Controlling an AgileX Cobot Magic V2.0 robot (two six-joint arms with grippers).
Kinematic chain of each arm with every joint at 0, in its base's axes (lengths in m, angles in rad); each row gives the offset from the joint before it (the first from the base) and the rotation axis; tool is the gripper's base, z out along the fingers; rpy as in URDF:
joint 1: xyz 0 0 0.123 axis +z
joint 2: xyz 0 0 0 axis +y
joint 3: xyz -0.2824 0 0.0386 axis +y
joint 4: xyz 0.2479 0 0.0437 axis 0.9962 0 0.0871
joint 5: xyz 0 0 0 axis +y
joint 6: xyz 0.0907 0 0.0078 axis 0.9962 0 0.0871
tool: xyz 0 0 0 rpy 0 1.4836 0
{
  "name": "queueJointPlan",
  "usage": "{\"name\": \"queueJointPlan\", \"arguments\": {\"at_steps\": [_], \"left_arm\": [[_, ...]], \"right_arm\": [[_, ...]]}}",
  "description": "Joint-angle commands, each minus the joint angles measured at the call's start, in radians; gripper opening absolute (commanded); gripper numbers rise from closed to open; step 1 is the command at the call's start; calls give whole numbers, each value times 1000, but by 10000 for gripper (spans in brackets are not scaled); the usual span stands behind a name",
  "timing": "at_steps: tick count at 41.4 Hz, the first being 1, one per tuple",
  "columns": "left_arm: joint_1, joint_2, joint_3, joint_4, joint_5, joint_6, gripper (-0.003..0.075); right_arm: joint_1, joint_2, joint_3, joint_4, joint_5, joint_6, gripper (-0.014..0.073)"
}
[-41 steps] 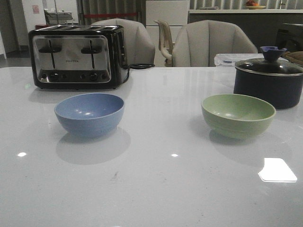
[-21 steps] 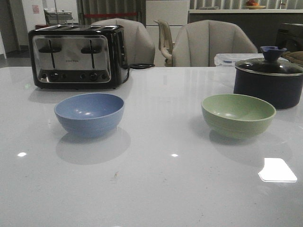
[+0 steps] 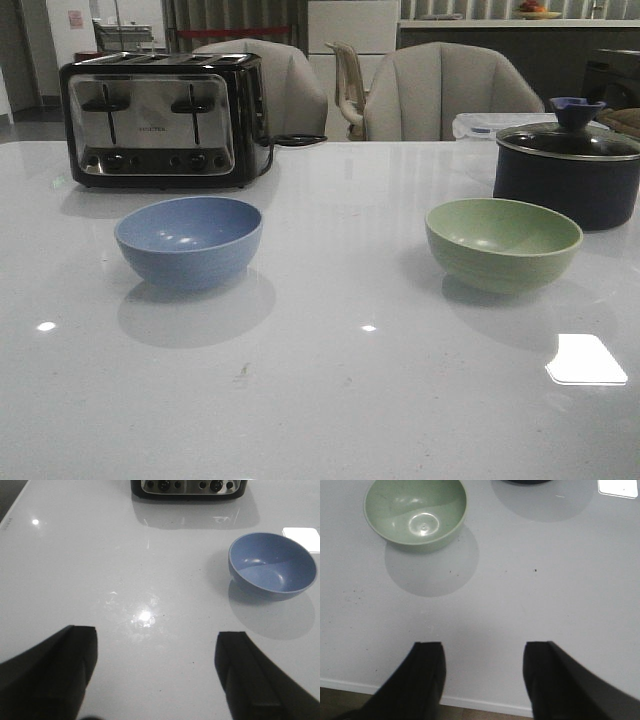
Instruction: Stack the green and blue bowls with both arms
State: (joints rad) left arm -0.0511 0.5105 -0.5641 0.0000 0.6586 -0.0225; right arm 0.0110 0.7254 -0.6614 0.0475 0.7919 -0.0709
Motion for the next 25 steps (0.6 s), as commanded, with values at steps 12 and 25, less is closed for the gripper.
{"name": "queueJointPlan", "arguments": {"at_steps": [12, 25], "left_arm": [[-8, 49, -29, -10, -82, -1, 584], [-138, 49, -31, -12, -83, -1, 584]], "right_arm": [[-7, 0, -36, -4, -72, -8, 514], [-7, 50, -37, 0, -74, -8, 514]]}}
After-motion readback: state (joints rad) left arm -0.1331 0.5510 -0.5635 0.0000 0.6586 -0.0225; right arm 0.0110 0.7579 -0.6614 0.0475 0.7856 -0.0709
